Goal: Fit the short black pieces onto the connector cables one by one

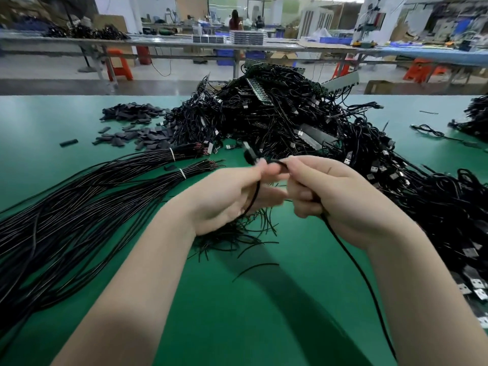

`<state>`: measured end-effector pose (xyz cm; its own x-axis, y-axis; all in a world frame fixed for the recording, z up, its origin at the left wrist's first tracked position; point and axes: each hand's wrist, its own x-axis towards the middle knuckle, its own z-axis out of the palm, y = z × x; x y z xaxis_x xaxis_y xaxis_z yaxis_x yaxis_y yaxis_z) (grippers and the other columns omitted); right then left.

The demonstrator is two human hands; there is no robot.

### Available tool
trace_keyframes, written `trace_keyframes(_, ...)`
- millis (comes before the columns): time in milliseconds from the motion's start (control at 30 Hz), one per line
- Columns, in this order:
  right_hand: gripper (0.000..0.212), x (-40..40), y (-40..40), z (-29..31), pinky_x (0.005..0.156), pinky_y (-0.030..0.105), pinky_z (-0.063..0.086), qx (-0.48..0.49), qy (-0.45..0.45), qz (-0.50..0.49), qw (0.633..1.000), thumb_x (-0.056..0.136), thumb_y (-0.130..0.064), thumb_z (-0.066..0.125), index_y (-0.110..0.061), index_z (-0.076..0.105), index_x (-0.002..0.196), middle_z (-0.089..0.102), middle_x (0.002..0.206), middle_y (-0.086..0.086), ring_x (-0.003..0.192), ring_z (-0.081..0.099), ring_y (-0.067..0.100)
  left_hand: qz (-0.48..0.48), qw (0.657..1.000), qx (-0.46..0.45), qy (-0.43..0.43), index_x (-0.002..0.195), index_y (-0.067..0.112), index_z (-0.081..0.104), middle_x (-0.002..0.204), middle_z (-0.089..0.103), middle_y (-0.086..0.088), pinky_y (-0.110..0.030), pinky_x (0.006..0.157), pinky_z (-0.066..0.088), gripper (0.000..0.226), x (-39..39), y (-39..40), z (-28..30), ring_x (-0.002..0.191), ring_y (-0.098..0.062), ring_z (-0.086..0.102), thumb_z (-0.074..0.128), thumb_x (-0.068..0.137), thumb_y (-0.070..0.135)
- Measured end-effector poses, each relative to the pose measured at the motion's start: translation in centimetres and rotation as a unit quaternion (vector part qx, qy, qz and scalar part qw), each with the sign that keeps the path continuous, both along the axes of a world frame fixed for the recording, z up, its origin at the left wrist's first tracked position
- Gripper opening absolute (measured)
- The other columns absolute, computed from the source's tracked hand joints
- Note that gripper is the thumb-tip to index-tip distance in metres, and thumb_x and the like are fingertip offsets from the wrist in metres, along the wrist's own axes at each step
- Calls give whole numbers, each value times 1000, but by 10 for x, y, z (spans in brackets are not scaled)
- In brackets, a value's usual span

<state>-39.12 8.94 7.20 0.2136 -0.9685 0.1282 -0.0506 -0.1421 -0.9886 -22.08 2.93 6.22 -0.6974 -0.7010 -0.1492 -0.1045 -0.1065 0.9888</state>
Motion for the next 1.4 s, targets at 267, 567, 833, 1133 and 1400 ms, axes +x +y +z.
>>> trace_keyframes(267,34,15,-6,-34,53,21,36,167,39,203,964,93,-49,45,-28,71,87,35,59,-8,51,31,10,-24,968,91,232,107,15,75,105,75,-8,-30,82,57,58,11,3,22,98,-19,71,30,93,49)
trace_keyframes(567,54,-12,-16,-36,46,24,25,84,241,-128,958,67,-70,64,-21,46,58,36,51,-6,47,29,13,-128,976,-52,-169,74,22,74,62,70,-2,-18,47,43,66,18,3,13,48,-12,61,23,102,52)
trace_keyframes(833,31,20,-7,-17,49,19,31,0,-21,5,1000,104,-27,41,-17,70,106,41,56,-10,48,32,8,169,982,34,80,110,17,66,104,75,-4,-35,94,53,46,-1,-9,1,98,-13,71,27,106,42)
trace_keyframes(1133,53,18,-17,-50,45,22,20,120,178,-34,976,70,-71,59,-23,41,55,28,54,-5,47,21,13,0,978,72,196,59,23,63,43,44,12,-18,43,37,54,27,-3,25,36,-4,40,34,102,38)
trace_keyframes(1400,32,14,-11,-16,43,16,27,1,91,-150,985,102,-30,44,-14,69,88,43,49,-16,43,30,3,23,991,-50,-122,112,21,62,85,77,-2,-28,72,57,36,2,2,6,74,-13,73,31,106,39)
